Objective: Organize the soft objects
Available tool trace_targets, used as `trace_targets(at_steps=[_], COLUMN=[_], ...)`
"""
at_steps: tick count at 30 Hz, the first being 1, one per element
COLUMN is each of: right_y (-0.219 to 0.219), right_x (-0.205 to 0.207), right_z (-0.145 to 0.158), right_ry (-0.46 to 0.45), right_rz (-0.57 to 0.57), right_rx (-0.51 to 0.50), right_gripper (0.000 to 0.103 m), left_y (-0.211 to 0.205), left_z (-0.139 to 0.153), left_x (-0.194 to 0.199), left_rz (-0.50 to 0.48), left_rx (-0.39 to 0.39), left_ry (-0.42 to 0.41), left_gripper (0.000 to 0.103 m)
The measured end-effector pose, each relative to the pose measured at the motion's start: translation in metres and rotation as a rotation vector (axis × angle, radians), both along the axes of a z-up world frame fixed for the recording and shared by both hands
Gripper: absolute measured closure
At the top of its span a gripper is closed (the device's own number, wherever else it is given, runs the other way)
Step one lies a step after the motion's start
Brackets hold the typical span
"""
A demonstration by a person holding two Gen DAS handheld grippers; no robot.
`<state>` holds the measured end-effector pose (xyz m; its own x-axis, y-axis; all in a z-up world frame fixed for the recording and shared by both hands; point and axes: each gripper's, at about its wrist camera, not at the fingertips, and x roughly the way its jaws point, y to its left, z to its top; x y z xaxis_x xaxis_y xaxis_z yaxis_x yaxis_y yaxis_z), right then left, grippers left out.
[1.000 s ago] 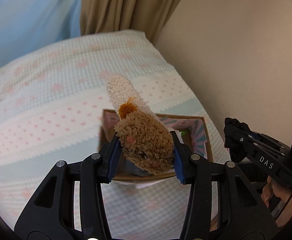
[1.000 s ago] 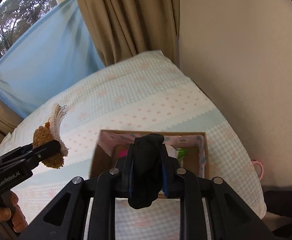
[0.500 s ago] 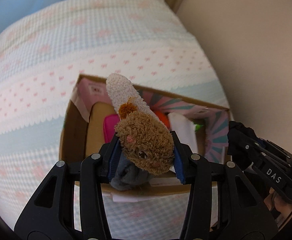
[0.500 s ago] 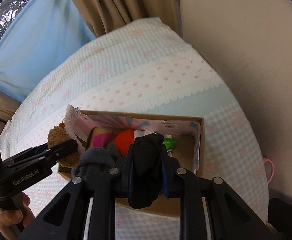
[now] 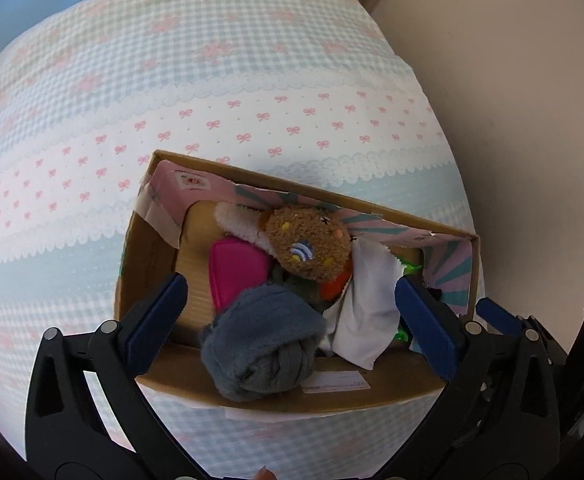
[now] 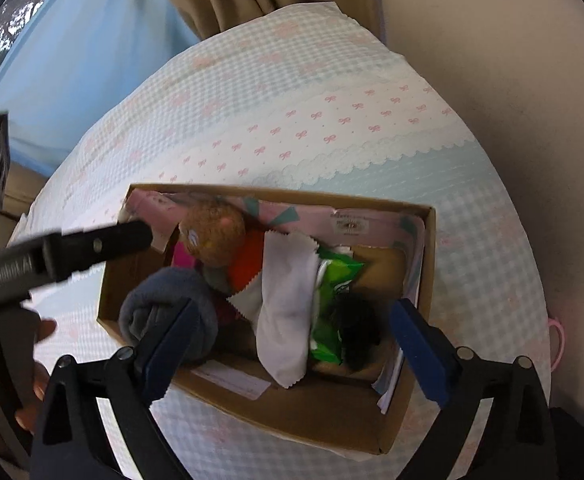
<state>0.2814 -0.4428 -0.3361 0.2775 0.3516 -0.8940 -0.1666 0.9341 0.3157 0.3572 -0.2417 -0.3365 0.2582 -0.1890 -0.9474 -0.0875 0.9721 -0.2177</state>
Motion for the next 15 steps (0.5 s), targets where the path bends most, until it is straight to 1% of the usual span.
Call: trace_targets(at_steps=[5, 9, 11, 15], right_y=[0.001, 0.001, 0.001, 0.003], right_x=[-0.004, -0.009, -0.012, -0.025], right_z=[0.003, 0.016, 0.025, 0.054], right_ry=[-0.009, -0.035, -0.047, -0.098], right_rz=[-0.011, -0.030, -0.045, -0.068], right_rx=[-0.003, -0.016, -0.011, -0.016], right_gripper=[0.008, 0.008, 0.008, 0.008], left_y=[0.004, 0.010, 0.014, 0.024], left_z=[0.007, 0.022, 0.034, 0.066], left_x=[-0.006, -0.015, -0.022, -0.040], left_rz=[-0.002, -0.007, -0.009, -0.018], left_rx=[-0.013, -0.013, -0.017, -0.010], left_ry=[-0.014, -0.040, -0.061, -0.116], left_gripper=[0.000, 0.000, 0.000, 0.000])
